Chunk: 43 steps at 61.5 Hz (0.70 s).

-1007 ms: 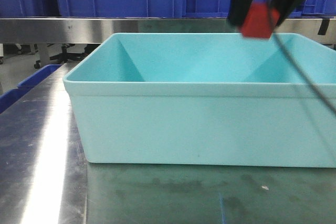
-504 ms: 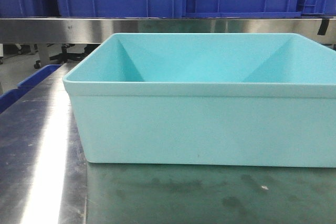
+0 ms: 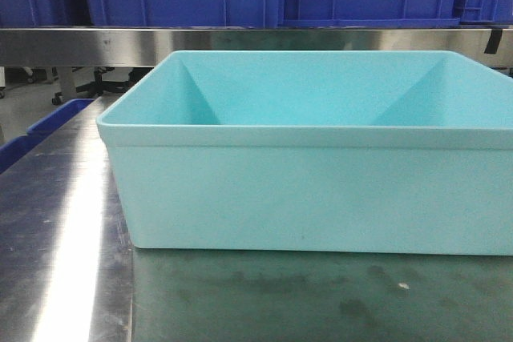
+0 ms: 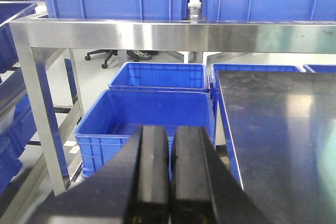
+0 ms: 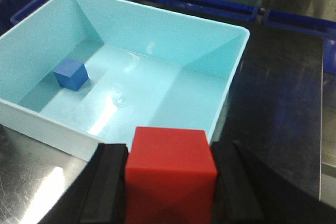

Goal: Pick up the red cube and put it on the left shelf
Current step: 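Hold the red cube raised in the right gripper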

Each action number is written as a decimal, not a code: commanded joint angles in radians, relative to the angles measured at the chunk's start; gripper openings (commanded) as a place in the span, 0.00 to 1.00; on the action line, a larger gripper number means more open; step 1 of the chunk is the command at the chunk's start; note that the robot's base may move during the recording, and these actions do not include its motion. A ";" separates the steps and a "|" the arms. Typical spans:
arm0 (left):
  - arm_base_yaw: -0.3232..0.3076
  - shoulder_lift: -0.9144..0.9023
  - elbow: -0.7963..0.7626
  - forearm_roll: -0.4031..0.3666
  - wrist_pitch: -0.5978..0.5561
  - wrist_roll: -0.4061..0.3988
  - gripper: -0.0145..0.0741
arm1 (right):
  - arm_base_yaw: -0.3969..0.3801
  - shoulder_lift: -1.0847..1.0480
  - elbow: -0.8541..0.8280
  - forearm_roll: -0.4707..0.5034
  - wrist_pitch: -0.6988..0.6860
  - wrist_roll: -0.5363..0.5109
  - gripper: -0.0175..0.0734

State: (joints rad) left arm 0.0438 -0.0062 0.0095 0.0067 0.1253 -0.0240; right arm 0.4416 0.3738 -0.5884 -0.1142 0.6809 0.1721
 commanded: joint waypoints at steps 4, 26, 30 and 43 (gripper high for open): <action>0.002 -0.017 0.023 -0.007 -0.086 -0.001 0.28 | -0.003 -0.106 0.047 -0.020 -0.152 -0.014 0.26; 0.002 -0.017 0.023 -0.007 -0.086 -0.001 0.28 | -0.003 -0.179 0.086 -0.020 -0.185 -0.014 0.26; 0.002 -0.017 0.023 -0.007 -0.086 -0.001 0.28 | -0.003 -0.179 0.086 -0.020 -0.183 -0.014 0.26; 0.002 -0.017 0.023 -0.007 -0.086 -0.001 0.28 | -0.003 -0.179 0.086 -0.020 -0.183 -0.014 0.26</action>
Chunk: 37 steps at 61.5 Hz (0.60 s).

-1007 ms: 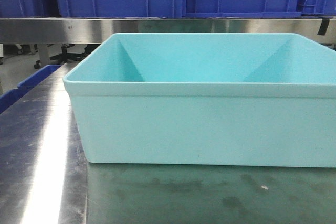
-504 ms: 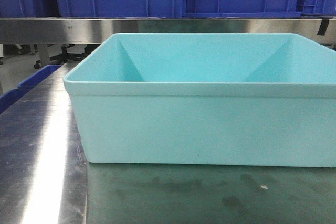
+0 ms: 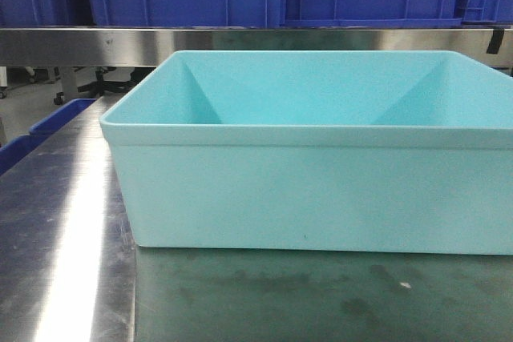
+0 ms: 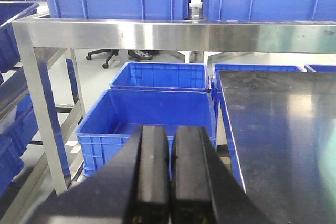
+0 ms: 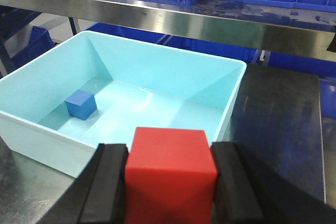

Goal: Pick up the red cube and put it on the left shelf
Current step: 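Hold the red cube raised in the right gripper, then drive the base to the shelf rack holding the red cube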

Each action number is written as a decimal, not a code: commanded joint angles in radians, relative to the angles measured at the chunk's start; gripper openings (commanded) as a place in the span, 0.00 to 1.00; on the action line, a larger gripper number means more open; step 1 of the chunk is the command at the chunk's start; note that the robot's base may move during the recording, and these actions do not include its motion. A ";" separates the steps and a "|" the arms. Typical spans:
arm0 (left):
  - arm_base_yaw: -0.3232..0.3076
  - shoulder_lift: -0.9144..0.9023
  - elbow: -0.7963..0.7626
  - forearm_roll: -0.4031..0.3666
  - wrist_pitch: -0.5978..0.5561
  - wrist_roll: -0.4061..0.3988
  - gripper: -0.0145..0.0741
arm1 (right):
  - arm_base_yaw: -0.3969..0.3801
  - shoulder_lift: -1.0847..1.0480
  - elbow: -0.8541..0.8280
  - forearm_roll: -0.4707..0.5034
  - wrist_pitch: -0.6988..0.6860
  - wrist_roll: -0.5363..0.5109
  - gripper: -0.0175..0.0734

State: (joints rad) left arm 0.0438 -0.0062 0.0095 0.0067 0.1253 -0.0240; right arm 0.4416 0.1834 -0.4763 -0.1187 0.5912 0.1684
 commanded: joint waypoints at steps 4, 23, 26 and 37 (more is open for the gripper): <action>0.002 -0.017 0.023 -0.007 -0.086 -0.001 0.28 | -0.003 0.011 -0.026 -0.015 -0.093 -0.010 0.26; 0.002 -0.017 0.023 -0.007 -0.086 -0.001 0.28 | -0.004 0.011 -0.026 -0.014 -0.093 -0.010 0.26; 0.002 -0.017 0.023 -0.007 -0.086 -0.001 0.28 | -0.004 0.011 -0.026 -0.014 -0.093 -0.010 0.26; 0.002 -0.017 0.023 -0.007 -0.086 -0.001 0.28 | -0.004 0.011 -0.026 -0.014 -0.093 -0.010 0.26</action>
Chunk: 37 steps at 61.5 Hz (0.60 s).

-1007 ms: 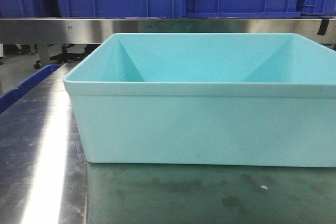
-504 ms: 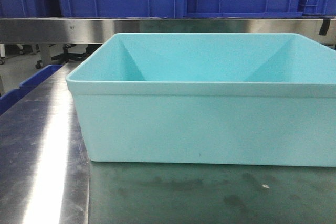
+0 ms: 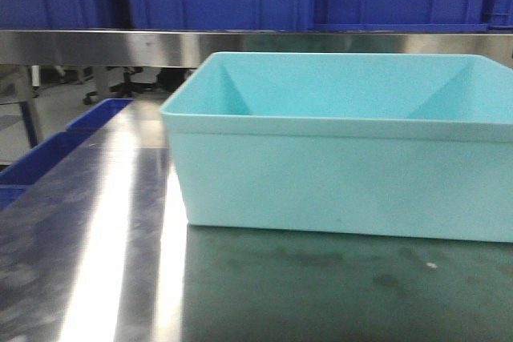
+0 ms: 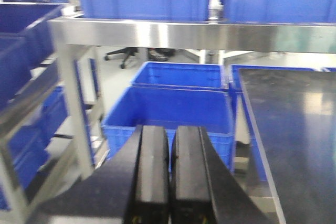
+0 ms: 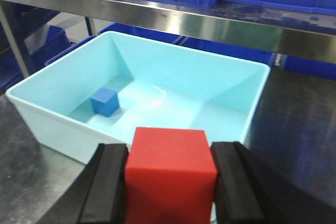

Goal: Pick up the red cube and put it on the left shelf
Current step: 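Drive the base to the shelf rack holding the red cube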

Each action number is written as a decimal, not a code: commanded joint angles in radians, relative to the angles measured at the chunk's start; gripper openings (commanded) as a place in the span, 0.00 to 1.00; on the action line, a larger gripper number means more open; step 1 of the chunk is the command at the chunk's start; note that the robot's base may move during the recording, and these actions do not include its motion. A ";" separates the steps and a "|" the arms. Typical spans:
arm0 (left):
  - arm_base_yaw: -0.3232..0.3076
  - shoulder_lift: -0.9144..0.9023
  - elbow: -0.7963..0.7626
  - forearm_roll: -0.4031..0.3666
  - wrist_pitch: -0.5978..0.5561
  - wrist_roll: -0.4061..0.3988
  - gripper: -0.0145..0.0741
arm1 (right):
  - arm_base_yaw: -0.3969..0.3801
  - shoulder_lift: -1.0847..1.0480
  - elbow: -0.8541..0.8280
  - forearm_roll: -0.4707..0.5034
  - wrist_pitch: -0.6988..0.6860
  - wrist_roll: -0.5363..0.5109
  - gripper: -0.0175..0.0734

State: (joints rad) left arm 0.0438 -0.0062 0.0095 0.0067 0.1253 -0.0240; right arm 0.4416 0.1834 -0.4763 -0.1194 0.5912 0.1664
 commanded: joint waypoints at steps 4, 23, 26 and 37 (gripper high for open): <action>0.002 -0.017 0.023 -0.007 -0.086 -0.001 0.28 | -0.004 0.011 -0.026 -0.014 -0.093 -0.008 0.26; 0.002 -0.017 0.023 -0.007 -0.086 -0.001 0.28 | -0.004 0.011 -0.026 -0.014 -0.093 -0.008 0.26; 0.002 -0.017 0.023 -0.007 -0.086 -0.001 0.28 | -0.004 0.011 -0.026 -0.014 -0.093 -0.008 0.26; 0.002 -0.017 0.023 -0.007 -0.086 -0.001 0.28 | -0.004 0.011 -0.026 -0.014 -0.093 -0.008 0.26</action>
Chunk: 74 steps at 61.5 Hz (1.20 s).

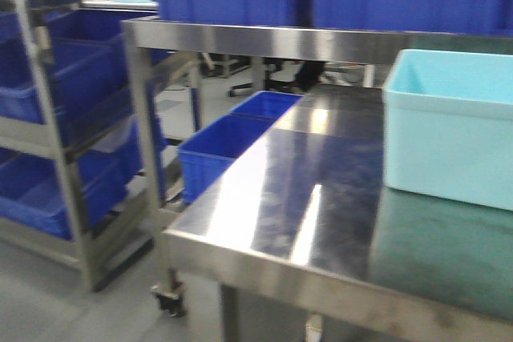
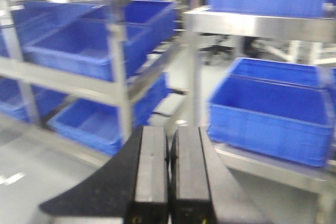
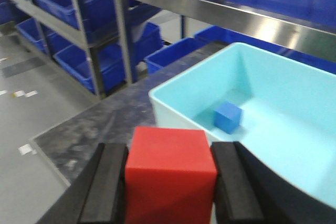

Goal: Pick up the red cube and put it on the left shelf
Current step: 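Drive the base to the shelf rack holding the red cube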

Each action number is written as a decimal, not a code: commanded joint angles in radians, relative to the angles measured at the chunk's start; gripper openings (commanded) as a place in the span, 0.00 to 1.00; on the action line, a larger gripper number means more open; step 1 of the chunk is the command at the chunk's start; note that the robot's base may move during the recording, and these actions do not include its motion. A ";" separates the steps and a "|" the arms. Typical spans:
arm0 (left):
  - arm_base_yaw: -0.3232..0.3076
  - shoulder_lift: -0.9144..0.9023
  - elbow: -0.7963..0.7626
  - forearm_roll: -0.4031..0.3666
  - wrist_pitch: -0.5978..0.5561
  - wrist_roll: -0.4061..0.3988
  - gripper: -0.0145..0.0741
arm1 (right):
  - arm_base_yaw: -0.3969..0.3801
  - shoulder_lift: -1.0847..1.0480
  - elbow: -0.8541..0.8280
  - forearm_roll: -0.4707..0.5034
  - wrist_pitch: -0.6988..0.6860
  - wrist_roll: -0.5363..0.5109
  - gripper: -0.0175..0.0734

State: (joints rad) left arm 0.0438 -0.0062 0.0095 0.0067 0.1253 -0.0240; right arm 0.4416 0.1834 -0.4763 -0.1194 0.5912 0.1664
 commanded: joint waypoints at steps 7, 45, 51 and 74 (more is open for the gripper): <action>0.002 -0.017 0.023 -0.007 -0.086 -0.001 0.28 | -0.004 0.011 -0.026 -0.014 -0.093 -0.008 0.26; 0.002 -0.017 0.023 -0.007 -0.086 -0.001 0.28 | -0.004 0.011 -0.026 -0.014 -0.093 -0.008 0.26; 0.002 -0.017 0.023 -0.007 -0.086 -0.001 0.28 | -0.004 0.011 -0.026 -0.014 -0.093 -0.008 0.26; 0.002 -0.017 0.023 -0.007 -0.086 -0.001 0.28 | -0.004 0.011 -0.026 -0.014 -0.092 -0.008 0.26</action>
State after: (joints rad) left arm 0.0438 -0.0062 0.0095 0.0067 0.1253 -0.0240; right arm 0.4416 0.1834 -0.4763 -0.1194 0.5912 0.1664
